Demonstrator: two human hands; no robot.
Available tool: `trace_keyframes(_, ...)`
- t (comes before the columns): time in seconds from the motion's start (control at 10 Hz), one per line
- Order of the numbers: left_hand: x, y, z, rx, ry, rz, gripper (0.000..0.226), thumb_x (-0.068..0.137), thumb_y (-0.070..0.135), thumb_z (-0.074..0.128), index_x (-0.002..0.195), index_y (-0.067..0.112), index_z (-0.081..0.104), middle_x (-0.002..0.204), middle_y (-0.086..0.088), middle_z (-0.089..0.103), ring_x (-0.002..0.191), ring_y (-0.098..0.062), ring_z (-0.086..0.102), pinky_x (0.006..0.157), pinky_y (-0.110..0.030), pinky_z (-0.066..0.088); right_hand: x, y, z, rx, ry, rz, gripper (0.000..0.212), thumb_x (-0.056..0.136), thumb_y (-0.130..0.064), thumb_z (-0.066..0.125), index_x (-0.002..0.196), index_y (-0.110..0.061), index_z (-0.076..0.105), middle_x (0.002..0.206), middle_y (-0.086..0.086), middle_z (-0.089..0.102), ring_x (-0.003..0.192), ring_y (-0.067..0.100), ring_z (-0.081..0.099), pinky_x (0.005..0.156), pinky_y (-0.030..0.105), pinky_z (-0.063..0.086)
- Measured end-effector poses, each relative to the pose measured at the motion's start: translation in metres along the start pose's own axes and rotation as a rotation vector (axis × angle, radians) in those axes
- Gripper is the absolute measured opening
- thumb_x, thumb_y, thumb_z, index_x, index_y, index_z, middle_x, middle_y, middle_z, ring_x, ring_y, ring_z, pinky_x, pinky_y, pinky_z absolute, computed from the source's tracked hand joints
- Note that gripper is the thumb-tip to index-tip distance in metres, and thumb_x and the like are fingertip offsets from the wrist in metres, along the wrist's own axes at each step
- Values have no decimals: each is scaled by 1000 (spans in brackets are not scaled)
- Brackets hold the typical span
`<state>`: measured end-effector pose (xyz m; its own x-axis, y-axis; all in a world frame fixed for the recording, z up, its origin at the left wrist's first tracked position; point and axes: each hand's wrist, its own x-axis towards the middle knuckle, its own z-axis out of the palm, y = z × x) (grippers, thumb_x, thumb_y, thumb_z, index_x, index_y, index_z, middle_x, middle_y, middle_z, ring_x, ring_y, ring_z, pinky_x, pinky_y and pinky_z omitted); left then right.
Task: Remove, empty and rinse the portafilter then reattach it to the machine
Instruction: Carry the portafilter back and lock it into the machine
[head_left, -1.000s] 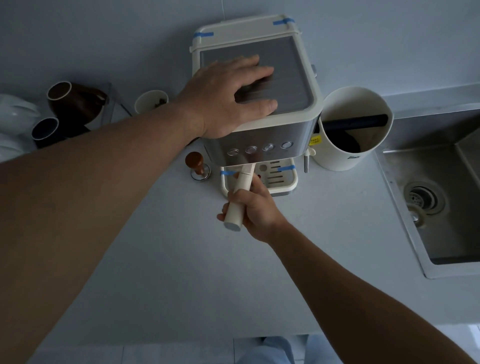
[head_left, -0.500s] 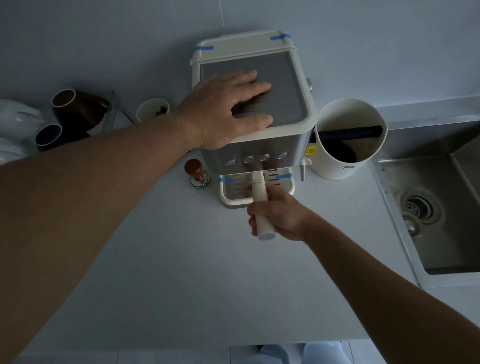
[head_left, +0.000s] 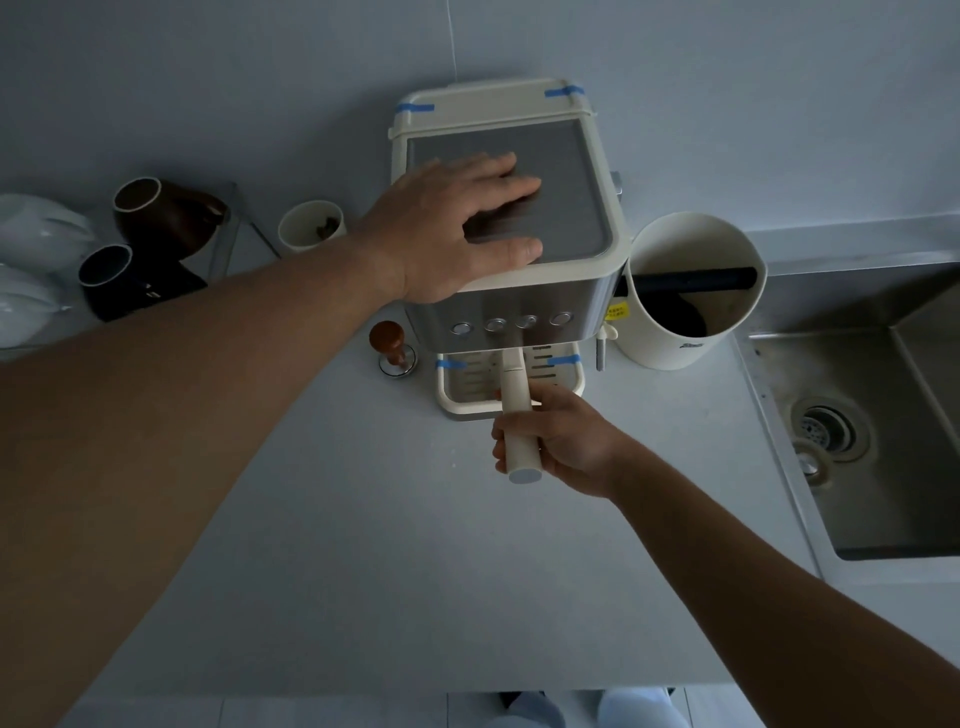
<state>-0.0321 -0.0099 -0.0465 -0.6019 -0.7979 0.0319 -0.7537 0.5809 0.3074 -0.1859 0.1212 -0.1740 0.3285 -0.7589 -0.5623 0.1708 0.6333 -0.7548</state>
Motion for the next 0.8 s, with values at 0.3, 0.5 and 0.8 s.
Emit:
trace_keyframes(0.3, -6, 4, 2, -27, 78, 12, 66, 84, 60, 46, 145, 34, 41, 158, 5, 32, 146, -14, 25, 119, -42, 19, -11, 2, 5, -117, 193, 1, 37, 89, -9, 68, 121, -23, 53, 127, 16, 60, 113, 34, 63, 95, 49, 55)
trace_keyframes(0.5, -9, 11, -1, 64, 59, -1, 63, 89, 58, 42, 147, 32, 39, 159, 2, 31, 145, -20, 29, 116, -45, 26, -20, -3, 16, -170, 313, -11, 29, 89, -11, 69, 112, -25, 56, 127, 12, 60, 114, 33, 61, 89, 45, 57)
trace_keyframes(0.8, -52, 52, 1, -190, 169, -84, 34, 93, 29, 54, 124, 17, 64, 129, -4, 62, 120, -20, 56, 100, -34, 42, -76, -42, 3, 137, 367, -196, 15, 96, -9, 59, 105, -6, 70, 105, 15, 76, 98, 28, 72, 91, 42, 59)
